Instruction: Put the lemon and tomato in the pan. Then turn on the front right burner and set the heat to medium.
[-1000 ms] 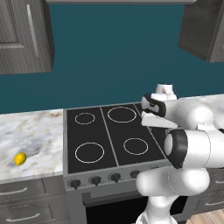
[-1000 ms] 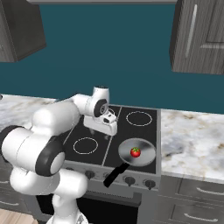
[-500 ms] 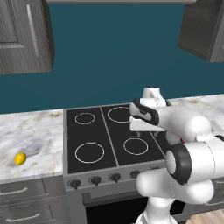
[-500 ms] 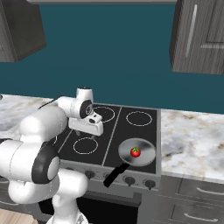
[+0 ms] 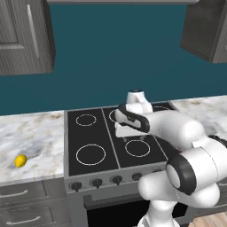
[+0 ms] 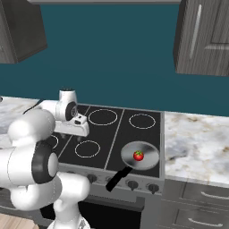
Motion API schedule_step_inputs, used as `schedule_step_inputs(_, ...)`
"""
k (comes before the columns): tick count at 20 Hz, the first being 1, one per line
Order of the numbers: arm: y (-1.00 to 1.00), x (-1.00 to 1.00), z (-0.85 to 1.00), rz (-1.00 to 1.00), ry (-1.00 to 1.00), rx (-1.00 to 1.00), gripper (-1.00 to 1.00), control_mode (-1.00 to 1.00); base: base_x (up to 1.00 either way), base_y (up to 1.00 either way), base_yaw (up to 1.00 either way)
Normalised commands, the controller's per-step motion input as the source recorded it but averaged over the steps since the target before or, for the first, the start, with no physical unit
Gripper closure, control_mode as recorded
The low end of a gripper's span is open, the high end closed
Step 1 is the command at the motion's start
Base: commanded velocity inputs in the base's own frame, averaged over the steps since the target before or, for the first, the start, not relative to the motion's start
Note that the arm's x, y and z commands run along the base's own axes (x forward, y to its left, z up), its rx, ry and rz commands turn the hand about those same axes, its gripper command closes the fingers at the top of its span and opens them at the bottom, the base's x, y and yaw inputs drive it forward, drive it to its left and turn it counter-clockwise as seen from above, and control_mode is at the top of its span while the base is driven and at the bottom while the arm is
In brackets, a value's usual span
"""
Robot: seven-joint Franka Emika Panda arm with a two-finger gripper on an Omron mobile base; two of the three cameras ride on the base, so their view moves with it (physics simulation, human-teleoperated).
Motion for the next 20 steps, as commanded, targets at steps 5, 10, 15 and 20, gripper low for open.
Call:
schedule_step_inputs(5,0.8,0.07,0.0,0.13,0.0,0.0,-1.0,-1.0,0.0,0.0,0.0)
schedule_step_inputs(10,0.81,0.08,0.0,0.12,0.0,0.0,-1.0,-1.0,0.0,0.0,0.0)
schedule_step_inputs(15,0.76,0.03,0.0,0.11,0.0,0.0,-1.0,-1.0,0.0,0.0,0.0)
schedule_step_inputs(20,0.69,0.0,0.0,0.09,0.0,0.0,-1.0,-1.0,0.0,0.0,0.0)
